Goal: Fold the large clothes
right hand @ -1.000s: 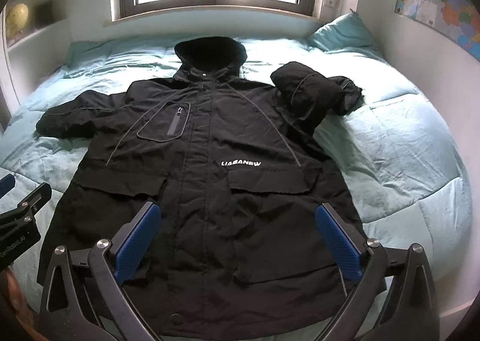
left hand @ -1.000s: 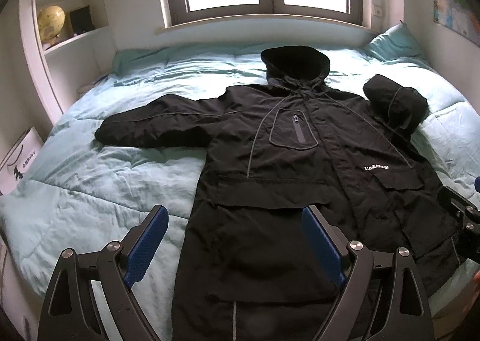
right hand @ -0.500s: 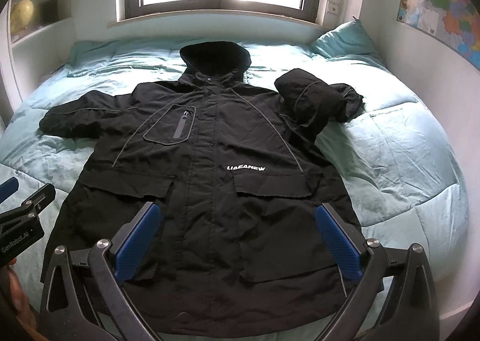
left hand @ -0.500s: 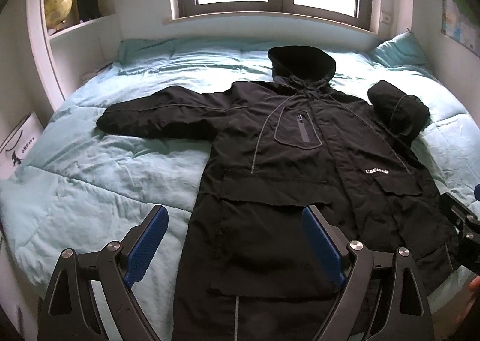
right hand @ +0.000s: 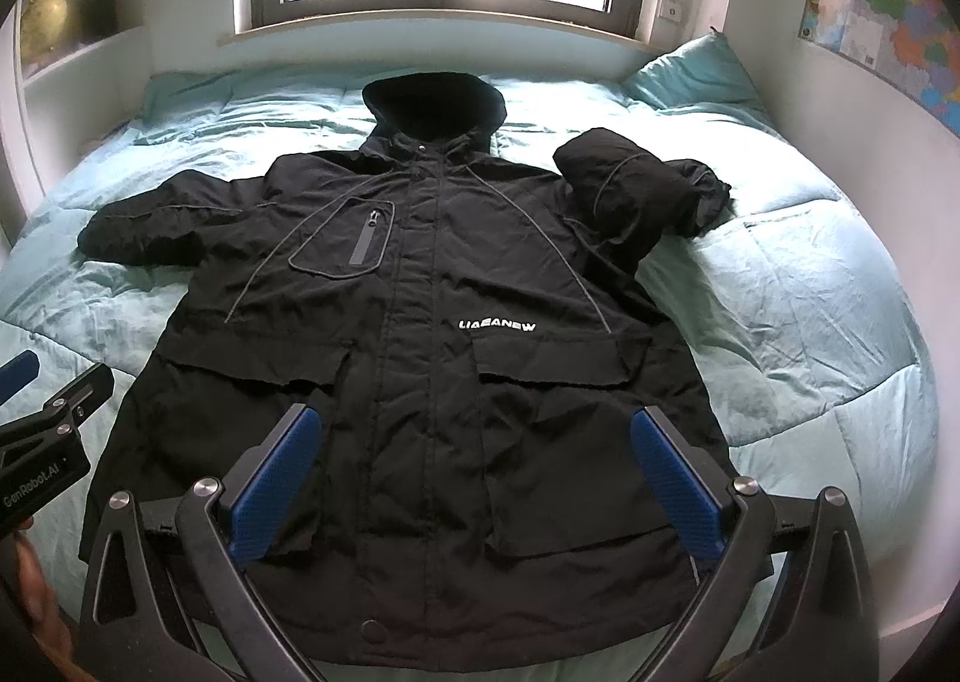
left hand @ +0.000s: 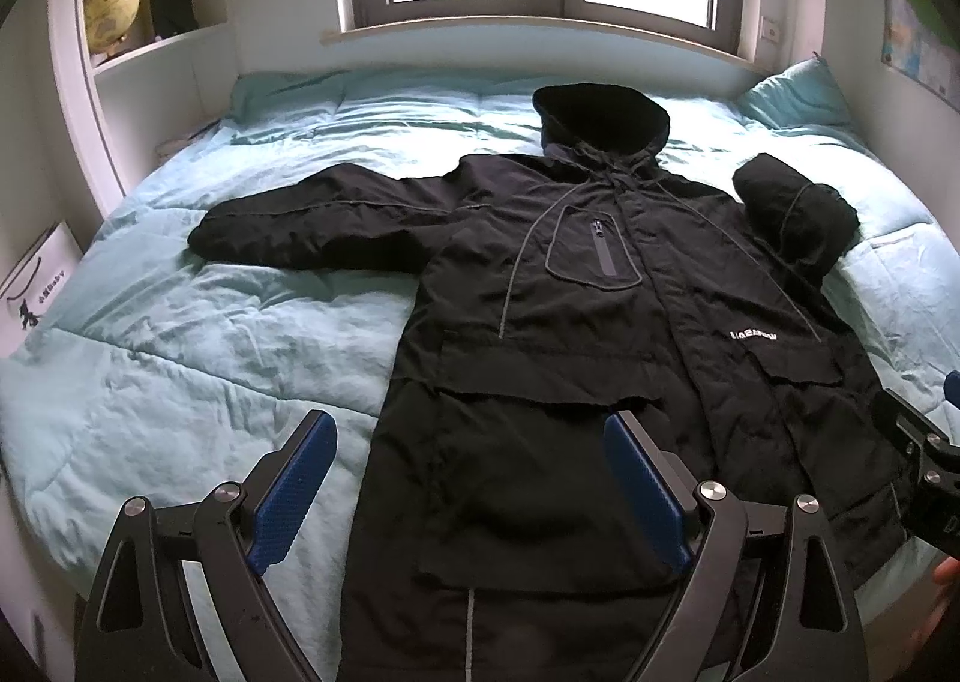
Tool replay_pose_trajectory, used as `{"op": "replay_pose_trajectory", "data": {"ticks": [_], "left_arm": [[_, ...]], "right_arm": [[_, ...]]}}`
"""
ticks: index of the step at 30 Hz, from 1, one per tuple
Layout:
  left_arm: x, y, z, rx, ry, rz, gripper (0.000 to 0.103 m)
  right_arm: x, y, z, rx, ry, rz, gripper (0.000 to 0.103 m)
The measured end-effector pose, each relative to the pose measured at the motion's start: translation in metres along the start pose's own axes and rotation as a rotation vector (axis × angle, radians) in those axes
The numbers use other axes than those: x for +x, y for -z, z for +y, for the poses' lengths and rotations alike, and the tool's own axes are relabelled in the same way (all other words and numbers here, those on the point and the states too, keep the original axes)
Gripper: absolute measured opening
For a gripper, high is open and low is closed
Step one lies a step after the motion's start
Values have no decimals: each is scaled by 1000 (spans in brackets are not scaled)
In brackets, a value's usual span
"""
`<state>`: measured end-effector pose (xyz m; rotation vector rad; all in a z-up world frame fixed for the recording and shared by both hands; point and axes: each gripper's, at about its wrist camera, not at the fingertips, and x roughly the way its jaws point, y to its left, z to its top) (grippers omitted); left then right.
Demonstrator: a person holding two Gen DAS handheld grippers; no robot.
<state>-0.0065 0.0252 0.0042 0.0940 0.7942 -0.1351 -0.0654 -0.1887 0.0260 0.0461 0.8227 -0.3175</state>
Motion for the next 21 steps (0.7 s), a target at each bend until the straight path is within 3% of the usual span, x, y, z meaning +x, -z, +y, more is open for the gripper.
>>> {"op": "replay_pose_trajectory", "data": {"ticks": [21], "left_arm": [[12, 4, -6, -2, -4, 1, 92]], "right_arm": [[11, 2, -3, -6, -2, 4, 103]]}}
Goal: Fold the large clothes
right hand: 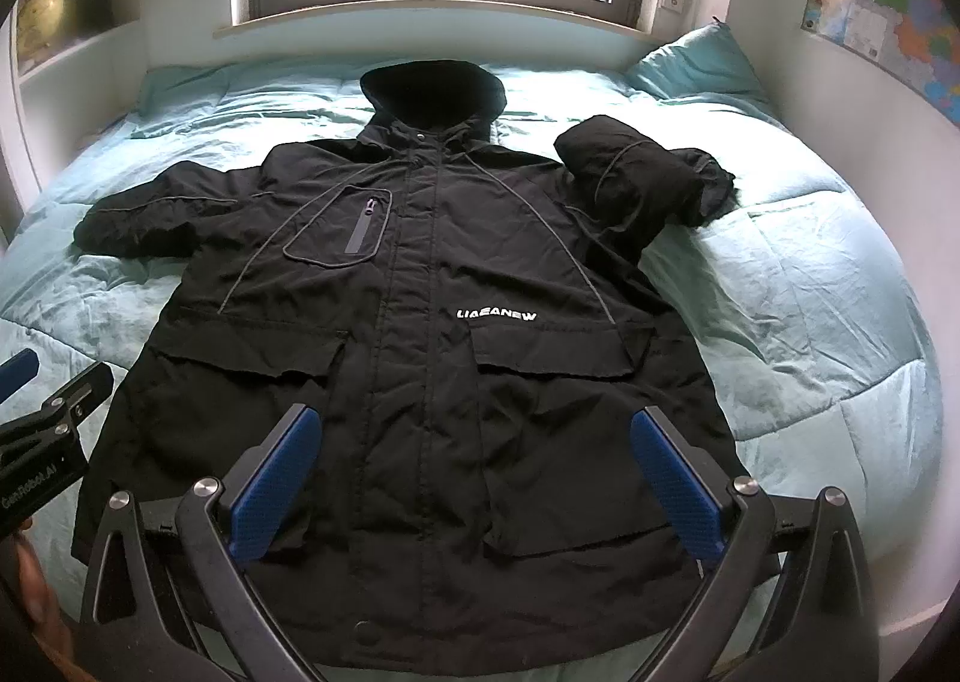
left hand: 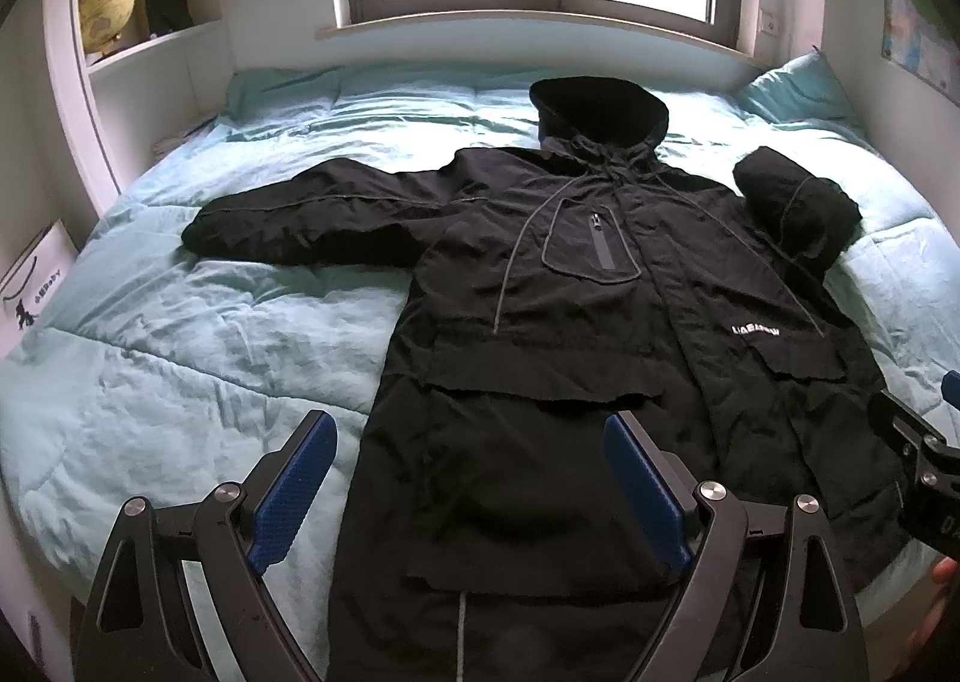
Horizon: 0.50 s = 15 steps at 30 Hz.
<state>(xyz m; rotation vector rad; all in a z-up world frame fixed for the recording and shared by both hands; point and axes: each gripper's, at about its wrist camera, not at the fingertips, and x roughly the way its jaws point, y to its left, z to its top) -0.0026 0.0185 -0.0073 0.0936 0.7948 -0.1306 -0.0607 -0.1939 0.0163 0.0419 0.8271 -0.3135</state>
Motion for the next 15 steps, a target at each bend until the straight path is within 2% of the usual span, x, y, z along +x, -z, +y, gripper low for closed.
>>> {"op": "replay_pose_trajectory", "data": {"ticks": [6, 9, 15], "left_arm": [[23, -16, -22, -25, 25, -5, 92], [34, -34, -43, -4, 40, -27, 92], [64, -71, -84, 38, 64, -77, 92]], "right_arm": [[26, -8, -33, 28, 8, -11, 103], [43, -25, -72, 81, 13, -16, 103], [85, -72, -171, 202, -63, -72, 103]]}}
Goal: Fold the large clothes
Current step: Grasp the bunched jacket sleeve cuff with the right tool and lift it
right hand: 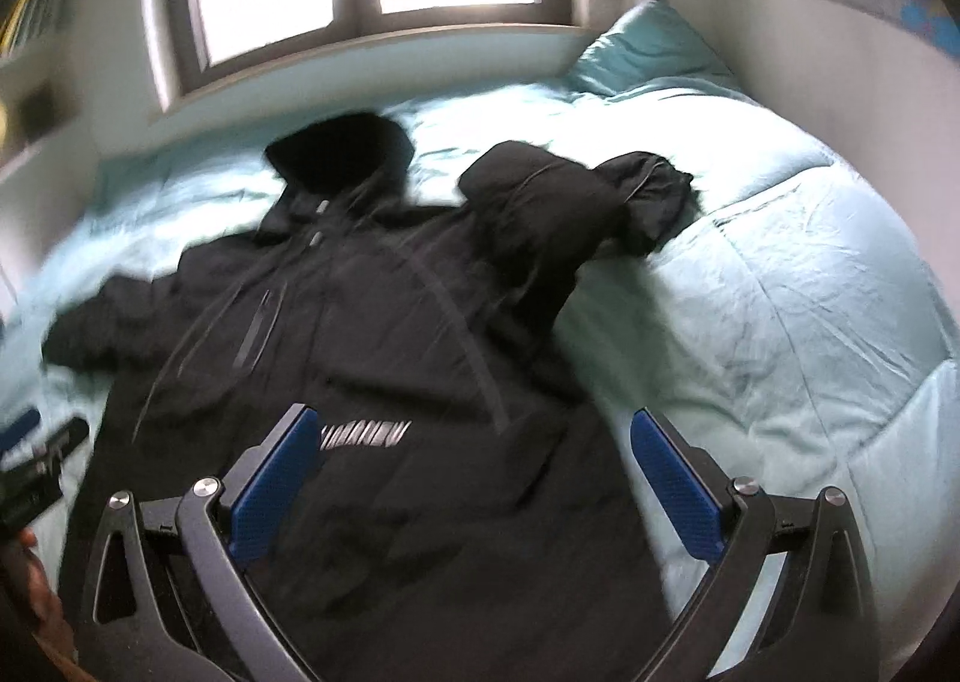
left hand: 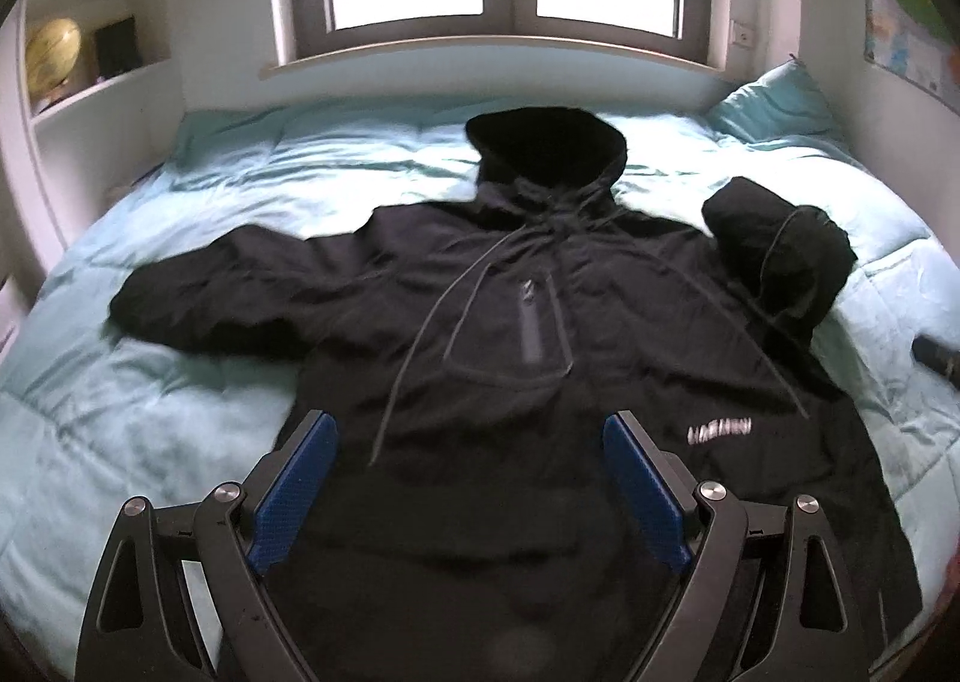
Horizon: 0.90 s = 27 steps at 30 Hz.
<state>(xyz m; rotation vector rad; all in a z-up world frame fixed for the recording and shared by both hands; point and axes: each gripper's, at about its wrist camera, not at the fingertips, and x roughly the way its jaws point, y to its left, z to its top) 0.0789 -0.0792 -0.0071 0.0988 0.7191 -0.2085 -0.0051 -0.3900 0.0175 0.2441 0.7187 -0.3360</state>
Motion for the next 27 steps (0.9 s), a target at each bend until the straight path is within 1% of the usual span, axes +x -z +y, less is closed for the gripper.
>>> {"op": "replay_pose_trajectory", "data": {"ticks": [2, 5, 7, 9, 10, 12, 13, 14, 15, 17, 21, 25, 26, 27], "left_arm": [[15, -9, -9, -3, 14, -18, 92], [39, -17, -21, -8, 32, -10, 92], [53, -19, -28, -10, 46, -14, 92], [63, -19, -35, 2, 53, -25, 92], [71, -18, -38, 14, 54, -40, 92], [81, -16, -41, 27, 52, -69, 92], [89, -11, -43, 38, 48, -93, 92], [95, -7, -43, 42, 41, -108, 92], [101, -2, -42, 34, 33, -116, 92], [111, 5, -37, 11, 48, -109, 92], [127, 16, -23, -61, 87, -84, 92], [138, 19, -13, -121, 110, -51, 92], [141, 20, -12, -125, 114, -46, 92], [144, 21, -13, -127, 122, -35, 92]], "right_arm": [[24, -30, -35, 34, 5, -17, 103], [55, -68, -78, 91, -13, -48, 103], [85, -95, -109, 116, -2, -63, 102], [118, -112, -133, 156, 7, -44, 93], [137, -121, -146, 175, 1, -31, 91], [170, -131, -165, 198, 11, -16, 78], [188, -135, -174, 206, 23, -11, 76], [199, -138, -180, 211, 22, -14, 70], [214, -142, -187, 214, 21, -18, 70], [244, -151, -202, 238, 71, 1, 70], [285, -160, -232, 332, 36, 28, 70], [317, -167, -240, 360, 46, 43, 70], [322, -168, -238, 362, 58, 40, 69], [326, -170, -235, 353, 62, 37, 57]]}}
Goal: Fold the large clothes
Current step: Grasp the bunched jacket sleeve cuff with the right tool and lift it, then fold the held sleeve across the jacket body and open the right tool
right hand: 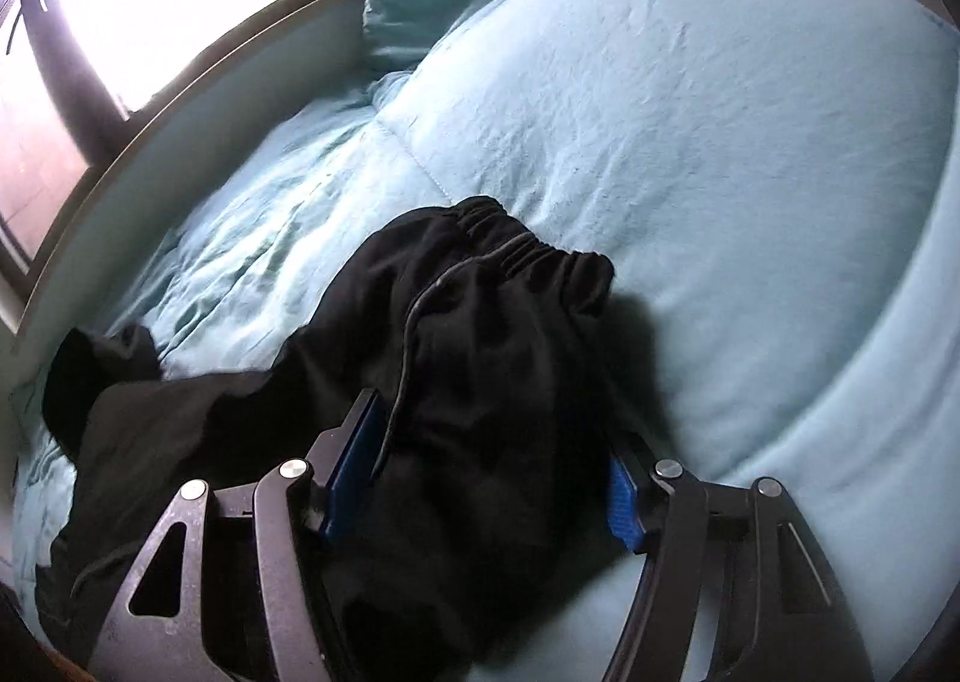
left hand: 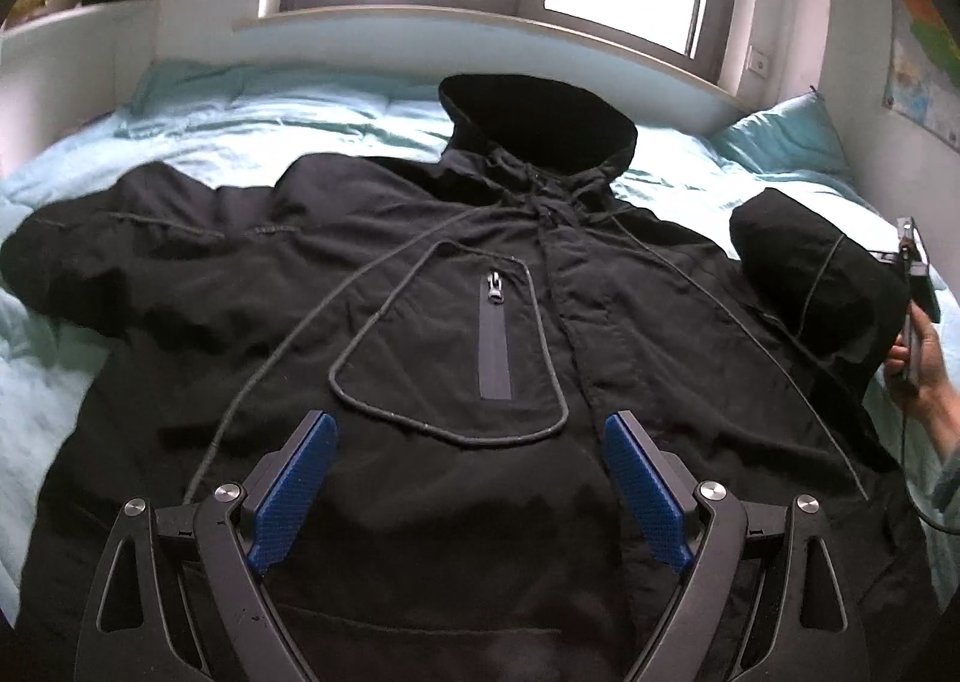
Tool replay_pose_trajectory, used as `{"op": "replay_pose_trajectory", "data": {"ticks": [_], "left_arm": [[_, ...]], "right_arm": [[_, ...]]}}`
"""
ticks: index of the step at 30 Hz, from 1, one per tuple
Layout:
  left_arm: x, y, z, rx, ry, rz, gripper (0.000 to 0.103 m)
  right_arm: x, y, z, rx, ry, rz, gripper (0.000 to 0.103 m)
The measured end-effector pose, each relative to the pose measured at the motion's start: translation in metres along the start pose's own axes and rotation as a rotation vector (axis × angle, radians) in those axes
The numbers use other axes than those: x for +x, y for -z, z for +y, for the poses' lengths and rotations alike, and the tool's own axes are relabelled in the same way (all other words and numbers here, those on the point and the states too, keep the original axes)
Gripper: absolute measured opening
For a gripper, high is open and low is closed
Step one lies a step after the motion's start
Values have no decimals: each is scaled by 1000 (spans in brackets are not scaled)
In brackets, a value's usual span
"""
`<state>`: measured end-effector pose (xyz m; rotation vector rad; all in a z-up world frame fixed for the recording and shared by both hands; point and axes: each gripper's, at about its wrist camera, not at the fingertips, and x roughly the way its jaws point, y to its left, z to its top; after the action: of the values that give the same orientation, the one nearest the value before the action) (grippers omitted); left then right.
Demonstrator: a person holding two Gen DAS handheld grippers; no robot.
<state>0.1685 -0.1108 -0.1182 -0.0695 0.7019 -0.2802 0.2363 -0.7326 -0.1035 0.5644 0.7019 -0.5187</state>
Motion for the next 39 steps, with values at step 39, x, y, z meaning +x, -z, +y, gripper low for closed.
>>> {"op": "replay_pose_trajectory", "data": {"ticks": [39], "left_arm": [[-63, -83, 63, 62, -49, 124, 91]], "right_arm": [[-179, 74, 238, -481, -38, -54, 16]]}}
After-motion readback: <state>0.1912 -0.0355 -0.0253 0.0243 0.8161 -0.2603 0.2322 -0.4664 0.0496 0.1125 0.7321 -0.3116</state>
